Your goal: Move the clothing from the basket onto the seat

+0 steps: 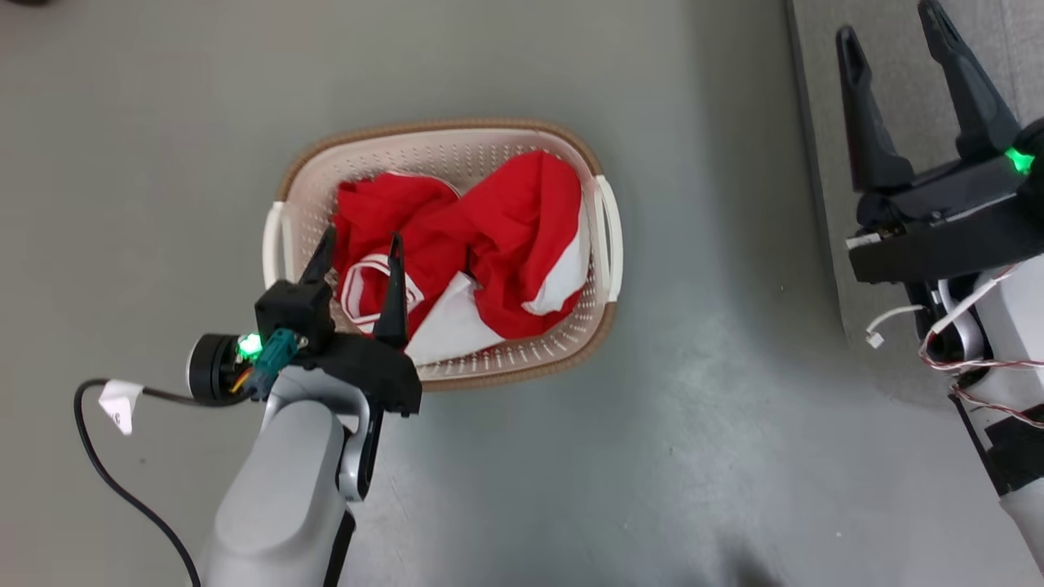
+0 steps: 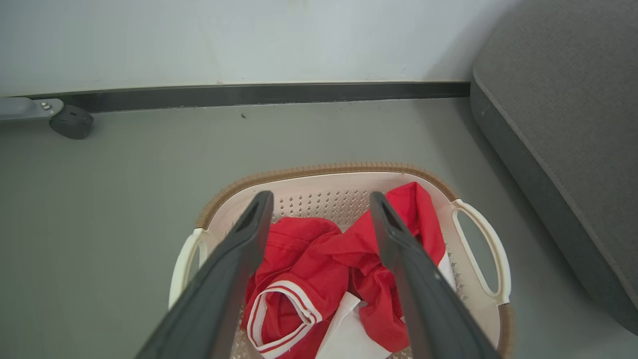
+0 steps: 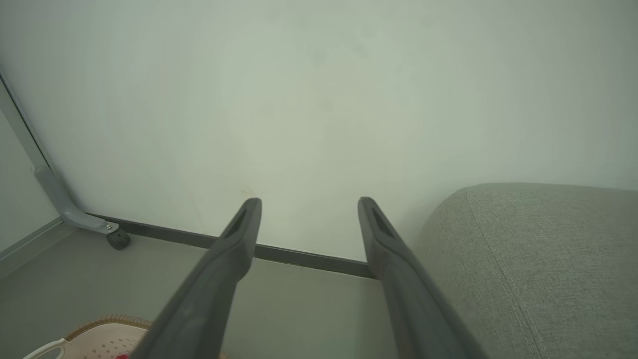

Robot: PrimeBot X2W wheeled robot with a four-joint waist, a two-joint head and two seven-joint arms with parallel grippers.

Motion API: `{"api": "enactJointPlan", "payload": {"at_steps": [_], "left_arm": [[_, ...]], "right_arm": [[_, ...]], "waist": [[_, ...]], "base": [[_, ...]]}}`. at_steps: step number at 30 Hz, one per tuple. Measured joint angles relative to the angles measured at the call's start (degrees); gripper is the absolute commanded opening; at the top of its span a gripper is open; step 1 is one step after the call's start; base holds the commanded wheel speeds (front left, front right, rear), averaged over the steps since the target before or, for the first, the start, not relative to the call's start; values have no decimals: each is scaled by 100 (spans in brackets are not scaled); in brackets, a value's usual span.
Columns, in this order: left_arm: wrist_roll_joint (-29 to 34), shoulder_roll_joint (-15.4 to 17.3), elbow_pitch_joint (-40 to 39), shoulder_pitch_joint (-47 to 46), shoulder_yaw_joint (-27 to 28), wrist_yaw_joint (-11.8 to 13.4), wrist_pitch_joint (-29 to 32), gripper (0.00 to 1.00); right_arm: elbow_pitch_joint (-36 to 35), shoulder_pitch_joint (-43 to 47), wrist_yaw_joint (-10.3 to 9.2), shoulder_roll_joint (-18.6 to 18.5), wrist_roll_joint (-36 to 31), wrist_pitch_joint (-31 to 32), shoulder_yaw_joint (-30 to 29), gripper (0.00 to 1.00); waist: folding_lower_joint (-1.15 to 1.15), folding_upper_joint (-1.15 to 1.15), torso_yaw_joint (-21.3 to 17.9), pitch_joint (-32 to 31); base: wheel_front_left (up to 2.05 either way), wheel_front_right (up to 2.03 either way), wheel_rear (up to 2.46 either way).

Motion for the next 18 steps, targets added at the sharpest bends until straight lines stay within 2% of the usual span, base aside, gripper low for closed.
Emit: {"api": "enactJointPlan", "payload": {"at_steps": [9,18], "left_arm": [[-275,0,345,-622,-355,-192,0,100],[-246,0,871,-1344,-453,-248,1,100]], "right_arm": [[-350,-201,100,109,-91,-16,9,100],[-651,-478,192,271,-157,-18,-7,100]], "waist": [[0,-1,-277,595],[0,0,-561,1146]], "base": [[0,0,0],[0,0,0]]}}
